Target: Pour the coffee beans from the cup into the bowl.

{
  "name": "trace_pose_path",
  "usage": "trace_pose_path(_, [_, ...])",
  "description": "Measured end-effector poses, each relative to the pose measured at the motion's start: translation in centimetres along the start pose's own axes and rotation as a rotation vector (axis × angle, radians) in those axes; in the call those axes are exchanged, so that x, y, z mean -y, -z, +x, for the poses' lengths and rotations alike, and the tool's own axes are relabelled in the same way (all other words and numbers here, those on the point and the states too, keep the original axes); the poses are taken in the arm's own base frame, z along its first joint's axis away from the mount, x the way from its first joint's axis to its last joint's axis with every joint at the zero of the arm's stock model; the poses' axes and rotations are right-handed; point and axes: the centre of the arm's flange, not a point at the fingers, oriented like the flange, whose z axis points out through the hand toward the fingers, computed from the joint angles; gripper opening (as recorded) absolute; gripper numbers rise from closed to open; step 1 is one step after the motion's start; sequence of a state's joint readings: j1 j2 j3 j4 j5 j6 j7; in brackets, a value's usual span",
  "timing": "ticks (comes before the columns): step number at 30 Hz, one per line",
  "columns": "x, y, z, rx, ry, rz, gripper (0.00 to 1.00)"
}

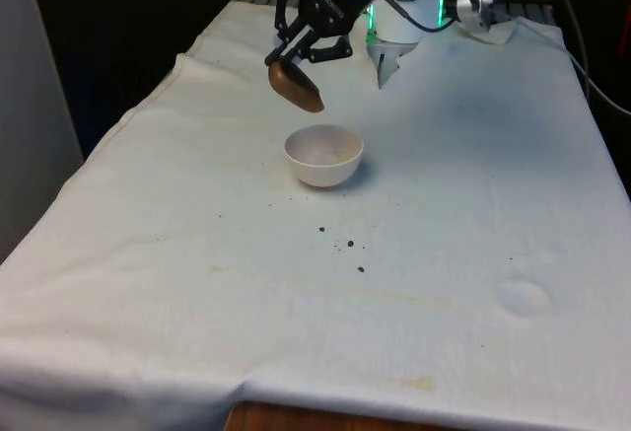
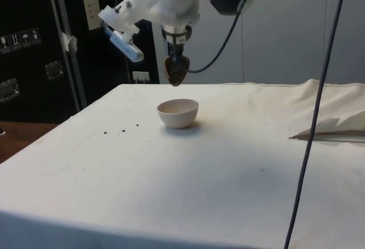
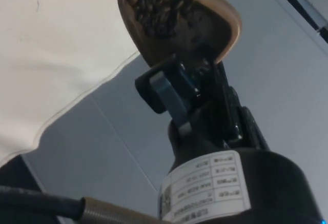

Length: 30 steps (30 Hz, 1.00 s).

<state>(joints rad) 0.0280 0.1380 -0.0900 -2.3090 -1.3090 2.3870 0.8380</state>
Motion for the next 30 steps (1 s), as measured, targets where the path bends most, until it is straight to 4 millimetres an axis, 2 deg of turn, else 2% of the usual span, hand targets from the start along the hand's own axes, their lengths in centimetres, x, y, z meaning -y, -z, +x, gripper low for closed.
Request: trace_pose_path(30, [3.5,3.7,0.1,-0.021,0.003,-0.234,0.0])
